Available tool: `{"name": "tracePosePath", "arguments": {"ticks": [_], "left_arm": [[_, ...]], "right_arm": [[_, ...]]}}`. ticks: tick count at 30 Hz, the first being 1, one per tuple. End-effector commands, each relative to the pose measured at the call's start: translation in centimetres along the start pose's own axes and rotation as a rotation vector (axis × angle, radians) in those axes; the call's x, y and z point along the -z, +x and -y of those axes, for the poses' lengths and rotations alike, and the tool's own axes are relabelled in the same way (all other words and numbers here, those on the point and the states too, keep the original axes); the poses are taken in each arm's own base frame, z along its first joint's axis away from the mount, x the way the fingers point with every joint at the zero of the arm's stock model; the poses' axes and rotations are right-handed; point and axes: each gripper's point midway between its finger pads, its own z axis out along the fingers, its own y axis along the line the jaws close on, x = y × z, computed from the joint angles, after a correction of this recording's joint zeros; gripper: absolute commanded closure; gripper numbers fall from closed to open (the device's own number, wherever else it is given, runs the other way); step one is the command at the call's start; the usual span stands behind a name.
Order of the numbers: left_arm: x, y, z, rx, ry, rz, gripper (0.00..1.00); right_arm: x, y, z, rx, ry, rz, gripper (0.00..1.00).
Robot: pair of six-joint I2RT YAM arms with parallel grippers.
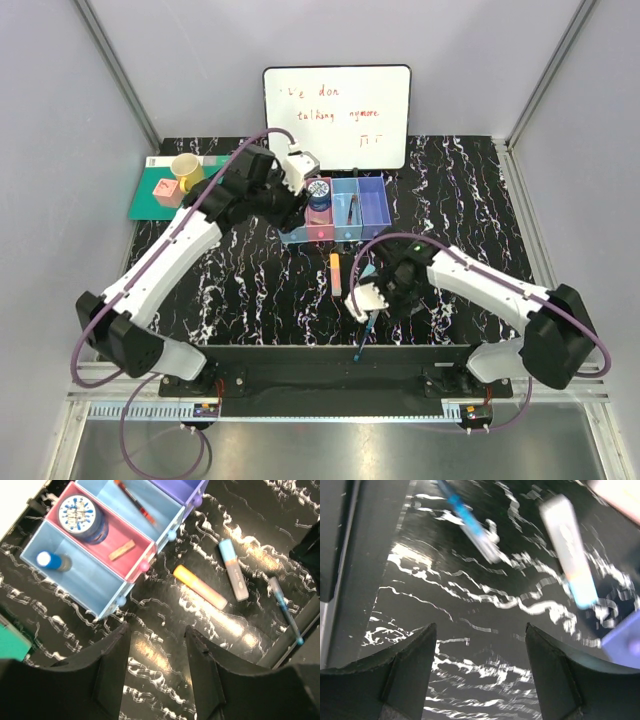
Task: Sort the stationery into containers
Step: Pick up the pen from the corner of the board.
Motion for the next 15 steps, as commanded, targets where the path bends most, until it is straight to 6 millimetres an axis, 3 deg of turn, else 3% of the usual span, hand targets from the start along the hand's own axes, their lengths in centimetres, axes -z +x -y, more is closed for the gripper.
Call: {"name": "tracePosePath", "arguments": {"ticks": [1, 7, 15], "left_arm": [[3.4, -0.2, -0.5, -0.081, -0.06, 0.037, 0.47], [5.3, 0.2, -1.0, -0.123, -0.097, 0.036, 0.47], [5.9, 0.3, -1.2, -0.125, -0.108, 0.047, 0.47]], "right_arm": [[-1.9, 0.1, -0.6, 0.184, -0.083, -0.064, 0.23], [-4.8, -1.9, -0.1, 0.252, -0.094, -0.053, 0.25], [-6.5, -2.8, 0.8, 0.295, -0.124, -0.074, 0.31]]}}
